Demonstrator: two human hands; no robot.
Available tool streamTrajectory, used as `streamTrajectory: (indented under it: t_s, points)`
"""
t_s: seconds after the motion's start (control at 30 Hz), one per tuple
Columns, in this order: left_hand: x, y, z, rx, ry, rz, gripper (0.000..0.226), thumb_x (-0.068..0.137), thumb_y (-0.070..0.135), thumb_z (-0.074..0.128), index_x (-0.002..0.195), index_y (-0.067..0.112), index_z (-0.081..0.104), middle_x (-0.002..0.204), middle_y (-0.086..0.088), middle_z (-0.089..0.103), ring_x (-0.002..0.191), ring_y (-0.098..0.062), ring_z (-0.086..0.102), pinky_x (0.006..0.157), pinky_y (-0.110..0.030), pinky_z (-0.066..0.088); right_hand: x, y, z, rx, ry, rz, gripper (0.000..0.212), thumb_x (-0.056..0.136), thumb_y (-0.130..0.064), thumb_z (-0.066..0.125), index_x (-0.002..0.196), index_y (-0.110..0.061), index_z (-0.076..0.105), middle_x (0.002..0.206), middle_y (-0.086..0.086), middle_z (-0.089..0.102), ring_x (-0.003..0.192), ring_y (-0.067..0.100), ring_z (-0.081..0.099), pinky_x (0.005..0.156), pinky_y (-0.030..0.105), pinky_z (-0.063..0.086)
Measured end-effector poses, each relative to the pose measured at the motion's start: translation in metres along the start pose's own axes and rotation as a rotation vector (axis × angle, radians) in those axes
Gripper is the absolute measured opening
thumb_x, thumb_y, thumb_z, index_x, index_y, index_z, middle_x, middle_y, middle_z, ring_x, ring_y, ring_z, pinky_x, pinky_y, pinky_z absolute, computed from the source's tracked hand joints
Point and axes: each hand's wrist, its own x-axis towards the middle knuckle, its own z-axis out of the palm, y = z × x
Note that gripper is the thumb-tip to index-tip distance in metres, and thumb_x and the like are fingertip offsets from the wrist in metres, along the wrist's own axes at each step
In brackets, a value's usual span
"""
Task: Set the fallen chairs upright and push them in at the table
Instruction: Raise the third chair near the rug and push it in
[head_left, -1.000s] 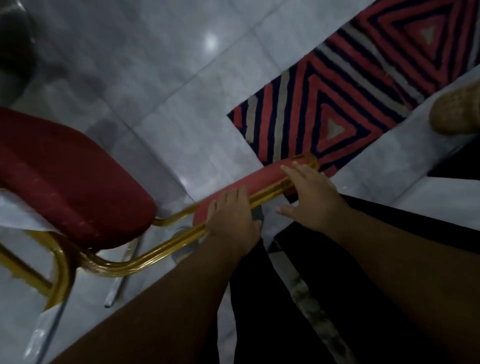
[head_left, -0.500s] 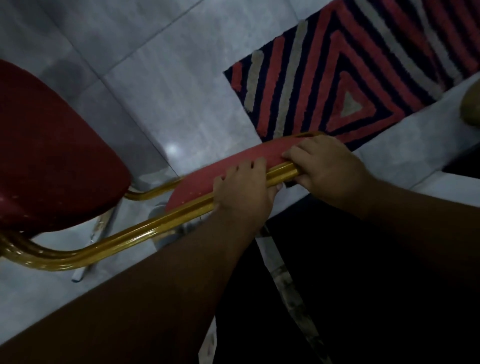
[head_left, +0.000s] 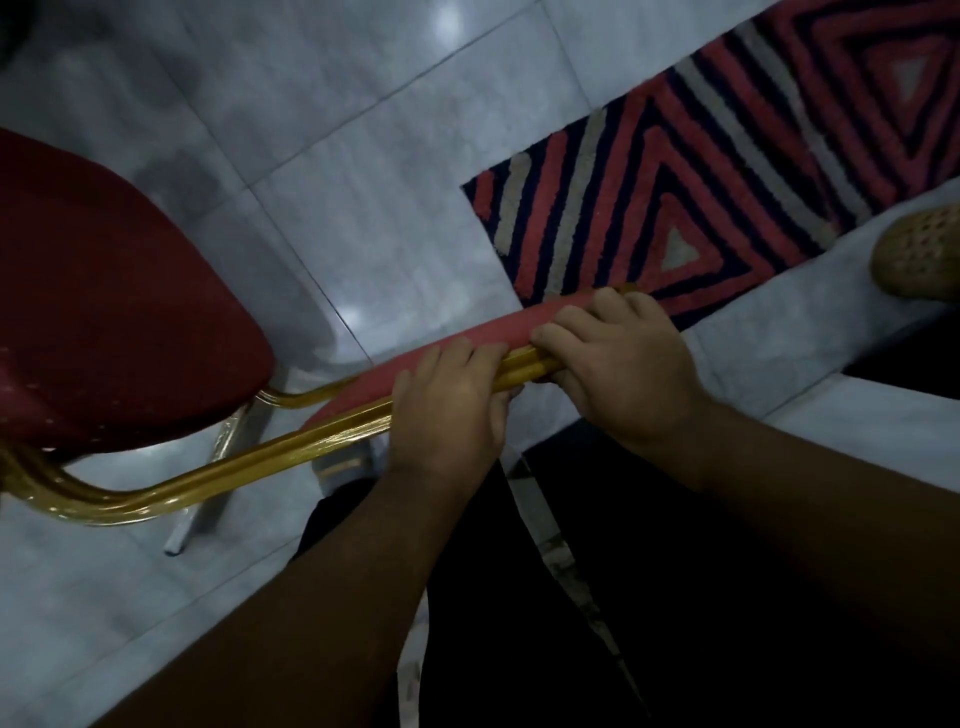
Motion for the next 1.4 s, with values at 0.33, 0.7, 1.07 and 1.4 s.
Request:
streamTrajectory:
  t_s: [0.33, 0.7, 1.07, 1.4]
  points:
    - [-0.125, -0.016, -0.157, -0.081, 0.242, 0.055, 0.029, 0.089, 0.028, 0.071, 0.116, 0.017, 0.070, 0.106, 0.000, 0.074, 0.093, -0.024, 0.069, 0.084, -0.046, 0.053, 0.004, -0.095, -0.162, 0.322, 0.171, -0.074, 0.037, 0.101, -0.054, 0.048, 0.111, -0.025, 0.068, 0.099, -0.004, 0.066, 0.089, 0.026, 0.056, 0.075, 0.041, 0.044]
    - [-0.283, -0.050, -0.253, -0.110, 0.282, -0.023, 0.036, 0.088, 0.044, 0.069, 0.114, 0.019, 0.070, 0.105, 0.007, 0.072, 0.097, -0.012, 0.065, 0.087, -0.031, 0.051, -0.019, -0.220, -0.260, 0.379, 0.095, -0.319, 0.034, 0.095, -0.051, 0.054, 0.106, -0.022, 0.068, 0.090, -0.008, 0.065, 0.079, 0.021, 0.055, 0.062, 0.040, 0.044]
    - [-0.418, -0.125, -0.282, -0.198, 0.583, 0.122, 0.038, 0.094, 0.049, 0.066, 0.116, 0.018, 0.068, 0.104, 0.007, 0.070, 0.093, -0.010, 0.063, 0.081, -0.036, 0.052, -0.033, -0.390, -0.340, 0.163, 0.105, -0.427, 0.038, 0.094, -0.052, 0.054, 0.107, -0.021, 0.071, 0.092, -0.007, 0.067, 0.076, 0.020, 0.054, 0.060, 0.039, 0.044]
    - [-0.591, -0.239, -0.296, -0.184, 0.701, 0.175, 0.032, 0.092, 0.022, 0.062, 0.122, 0.012, 0.064, 0.110, -0.004, 0.069, 0.101, -0.016, 0.063, 0.084, -0.031, 0.055, -0.056, -0.619, -0.340, 0.062, 0.157, -0.656, 0.034, 0.094, -0.050, 0.063, 0.117, -0.026, 0.069, 0.097, -0.006, 0.070, 0.081, 0.020, 0.058, 0.062, 0.034, 0.038]
